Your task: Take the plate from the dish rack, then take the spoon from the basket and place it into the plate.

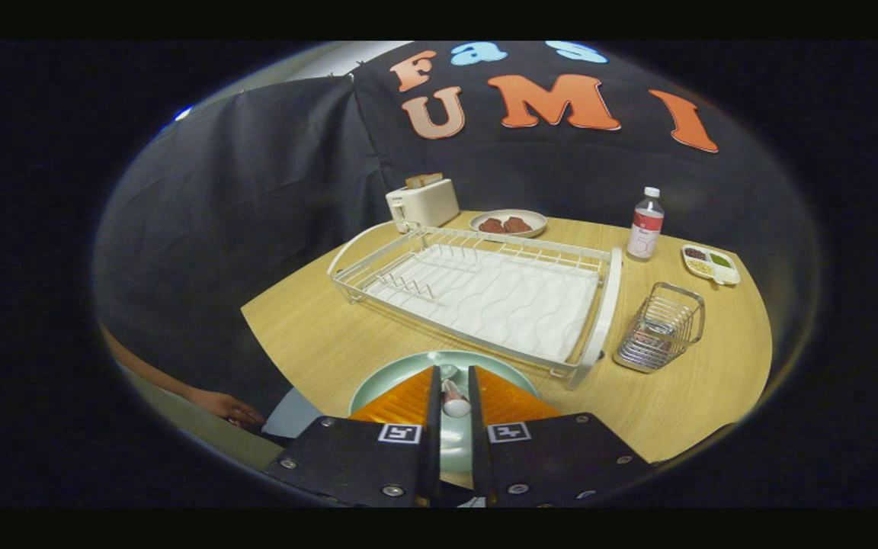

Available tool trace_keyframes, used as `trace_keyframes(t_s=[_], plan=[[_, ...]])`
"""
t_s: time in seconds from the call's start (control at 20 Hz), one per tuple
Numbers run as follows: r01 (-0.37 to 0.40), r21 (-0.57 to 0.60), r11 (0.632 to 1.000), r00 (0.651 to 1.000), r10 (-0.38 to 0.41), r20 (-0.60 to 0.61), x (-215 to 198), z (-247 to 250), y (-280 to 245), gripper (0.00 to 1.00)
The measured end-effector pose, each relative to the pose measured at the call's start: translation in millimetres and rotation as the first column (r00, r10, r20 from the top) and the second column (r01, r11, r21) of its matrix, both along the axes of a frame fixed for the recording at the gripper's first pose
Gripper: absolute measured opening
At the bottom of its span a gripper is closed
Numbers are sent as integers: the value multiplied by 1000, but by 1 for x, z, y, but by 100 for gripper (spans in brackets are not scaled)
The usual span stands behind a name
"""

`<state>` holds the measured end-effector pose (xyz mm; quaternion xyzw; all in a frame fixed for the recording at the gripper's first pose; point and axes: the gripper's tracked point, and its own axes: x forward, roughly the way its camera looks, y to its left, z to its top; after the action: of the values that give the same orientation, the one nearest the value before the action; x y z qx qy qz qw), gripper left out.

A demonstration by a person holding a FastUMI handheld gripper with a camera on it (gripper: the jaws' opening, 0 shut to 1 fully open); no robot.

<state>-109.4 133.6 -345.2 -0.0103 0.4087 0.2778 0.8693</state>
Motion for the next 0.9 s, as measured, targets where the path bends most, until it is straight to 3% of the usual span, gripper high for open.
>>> trace_keyframes(t_s=[0.5, 0.7, 0.9], plan=[[72, -39, 997, 993, -75, -87, -16, -20, -29, 25], [122, -11, 993, 991, -122, -52, 0, 1, -35, 24], [173, 37, 984, 983, -175, 53, 33, 52, -42, 32]])
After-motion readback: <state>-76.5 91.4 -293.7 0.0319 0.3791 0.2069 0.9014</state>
